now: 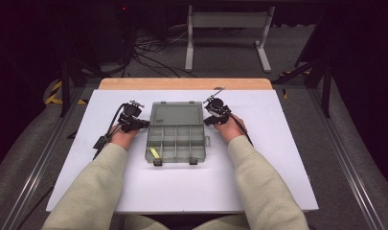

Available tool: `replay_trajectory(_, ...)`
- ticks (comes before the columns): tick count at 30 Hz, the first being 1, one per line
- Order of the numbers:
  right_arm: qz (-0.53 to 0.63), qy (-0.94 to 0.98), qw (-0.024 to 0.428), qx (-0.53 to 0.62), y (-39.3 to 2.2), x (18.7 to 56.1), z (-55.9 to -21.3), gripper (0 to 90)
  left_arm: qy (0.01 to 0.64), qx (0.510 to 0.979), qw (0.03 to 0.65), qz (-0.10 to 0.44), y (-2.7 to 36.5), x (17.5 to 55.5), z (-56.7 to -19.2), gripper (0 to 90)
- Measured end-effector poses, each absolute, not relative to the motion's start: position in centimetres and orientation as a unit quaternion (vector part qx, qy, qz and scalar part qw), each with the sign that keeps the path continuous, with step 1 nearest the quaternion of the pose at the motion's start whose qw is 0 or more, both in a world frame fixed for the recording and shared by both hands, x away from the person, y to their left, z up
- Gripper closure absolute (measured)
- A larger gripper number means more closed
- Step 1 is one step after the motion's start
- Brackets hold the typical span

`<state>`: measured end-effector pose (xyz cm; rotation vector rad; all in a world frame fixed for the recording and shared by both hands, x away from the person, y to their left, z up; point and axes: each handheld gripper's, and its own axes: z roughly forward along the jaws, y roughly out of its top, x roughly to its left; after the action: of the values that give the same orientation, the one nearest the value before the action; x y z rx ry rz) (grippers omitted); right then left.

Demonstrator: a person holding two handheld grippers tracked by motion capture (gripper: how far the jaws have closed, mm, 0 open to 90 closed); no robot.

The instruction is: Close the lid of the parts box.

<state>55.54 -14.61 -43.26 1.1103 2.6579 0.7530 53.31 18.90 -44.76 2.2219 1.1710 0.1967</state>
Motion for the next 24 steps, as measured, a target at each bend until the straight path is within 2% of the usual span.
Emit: replay_trajectory(24,0.266,0.884,0.083,0.375,-14.58,56.40,-43.42,90.0,0.440,0.843,0.295,0.094,18.09,53.73,-44.67,89.6)
